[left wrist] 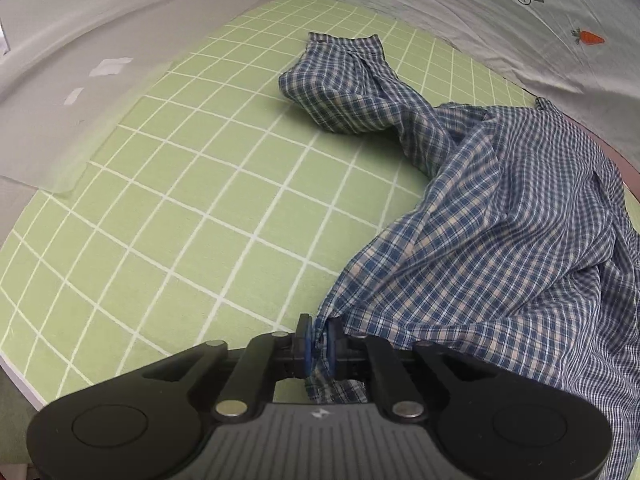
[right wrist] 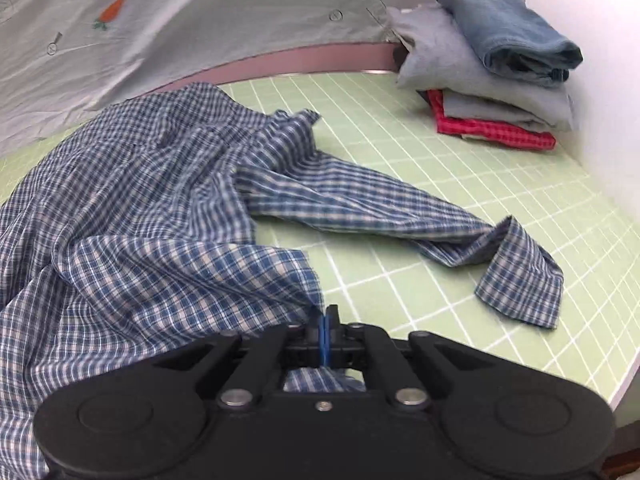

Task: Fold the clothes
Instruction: 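Grasp the shirt hem with the right gripper while the left gripper holds the body, then open both grippers and release the plaid shirt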

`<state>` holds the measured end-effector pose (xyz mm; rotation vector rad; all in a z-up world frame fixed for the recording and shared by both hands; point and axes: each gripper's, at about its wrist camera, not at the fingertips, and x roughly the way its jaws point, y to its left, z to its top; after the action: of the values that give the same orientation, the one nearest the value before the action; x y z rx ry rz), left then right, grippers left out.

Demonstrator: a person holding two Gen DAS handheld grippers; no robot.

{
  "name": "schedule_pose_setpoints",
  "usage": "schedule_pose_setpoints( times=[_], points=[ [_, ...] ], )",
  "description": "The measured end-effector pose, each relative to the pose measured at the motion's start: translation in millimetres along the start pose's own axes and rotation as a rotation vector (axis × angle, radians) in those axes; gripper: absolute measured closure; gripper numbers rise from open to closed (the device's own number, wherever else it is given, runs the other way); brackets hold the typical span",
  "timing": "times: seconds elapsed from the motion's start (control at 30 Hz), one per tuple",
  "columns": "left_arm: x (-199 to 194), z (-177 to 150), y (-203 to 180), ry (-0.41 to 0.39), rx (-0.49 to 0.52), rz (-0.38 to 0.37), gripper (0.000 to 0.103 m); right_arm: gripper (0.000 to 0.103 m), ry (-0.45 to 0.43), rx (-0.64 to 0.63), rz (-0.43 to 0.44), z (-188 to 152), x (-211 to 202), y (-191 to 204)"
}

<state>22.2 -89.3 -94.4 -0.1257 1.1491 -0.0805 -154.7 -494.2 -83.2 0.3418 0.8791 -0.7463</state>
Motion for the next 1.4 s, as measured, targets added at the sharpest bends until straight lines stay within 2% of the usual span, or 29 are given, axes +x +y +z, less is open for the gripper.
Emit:
schedule_pose_setpoints(
  times=[0.03,0.07,0.13,0.2,0.23,0.27,0.3,0.33,0.37,0.43,0.47,0.57,0.63,0.7,0.8,0.9,0.93,0.97,1.0,1.03,1.1,1.2,1.27,1.4],
  points=[
    [0,-2,-1,-0.001,-0.001,0.002,0.08,0.089,0.011,0.011,0.024,-1,2,-6],
    [0,-4,-3,-0.001,-0.005,0.001,0.078,0.073,0.022,0.016,0.043,-3,2,-9],
    [-1,-8,-5,-0.001,-0.012,-0.002,0.078,0.056,0.042,0.035,0.084,-7,5,-14],
    [0,-12,-8,0.003,-0.017,0.005,0.078,0.053,0.082,0.056,0.134,-11,10,-16],
    [1,-13,-9,0.006,-0.02,0.011,0.078,0.054,0.101,0.058,0.15,-13,13,-16],
    [2,-15,-10,0.013,-0.021,0.017,0.084,0.06,0.114,0.048,0.167,-16,15,-16],
    [2,-16,-10,0.022,-0.023,0.022,0.097,0.067,0.123,0.033,0.174,-18,16,-15],
    [1,-17,-9,0.028,-0.028,0.026,0.098,0.086,0.13,0.017,0.179,-19,17,-14],
    [-1,-18,-7,0.033,-0.04,0.021,0.099,0.098,0.129,0.009,0.183,-21,16,-15],
    [-11,-20,3,0.032,-0.074,0.01,0.1,0.101,0.117,0.001,0.183,-22,11,-21],
    [-18,-21,8,0.028,-0.08,0.01,0.1,0.102,0.108,-0.014,0.157,-21,8,-24],
    [-38,-27,17,0.014,-0.032,0.045,0.102,0.102,0.084,-0.083,0.081,-22,-6,-33],
    [-43,-35,21,0.036,0.005,0.067,0.102,0.103,0.101,-0.079,0.078,-25,-12,-42],
    [-40,-44,28,0.064,-0.011,0.076,0.102,0.103,0.131,-0.078,0.081,-31,-16,-48],
    [-25,-53,24,0.095,0.003,0.138,0.101,0.102,0.174,-0.075,0.066,-43,-11,-53],
    [-29,-49,9,0.053,0.047,0.177,0.096,0.1,0.173,-0.059,0.068,-46,-11,-57],
    [-32,-44,4,0.031,0.05,0.171,0.092,0.095,0.166,-0.054,0.068,-43,-12,-58],
    [-35,-39,0,0.007,0.047,0.166,0.076,0.083,0.151,-0.043,0.073,-40,-14,-60],
    [-38,-33,-3,-0.019,0.04,0.161,0.062,0.075,0.134,-0.03,0.079,-36,-16,-62],
    [-41,-27,-7,-0.048,0.033,0.162,0.056,0.066,0.119,-0.011,0.091,-33,-18,-65],
    [-43,-14,-20,-0.095,0.037,0.17,0.043,0.064,0.09,0.029,0.118,-25,-20,-70],
    [-38,0,-42,-0.127,0.059,0.166,0.031,0.055,0.055,0.084,0.134,-12,-16,-78],
    [-27,2,-58,-0.114,0.081,0.161,0.026,0.051,0.04,0.095,0.11,-4,-11,-84],
    [1,-3,-88,-0.069,0.126,0.151,0.024,0.049,0.014,0.111,0.051,11,2,-97]
  ],
)
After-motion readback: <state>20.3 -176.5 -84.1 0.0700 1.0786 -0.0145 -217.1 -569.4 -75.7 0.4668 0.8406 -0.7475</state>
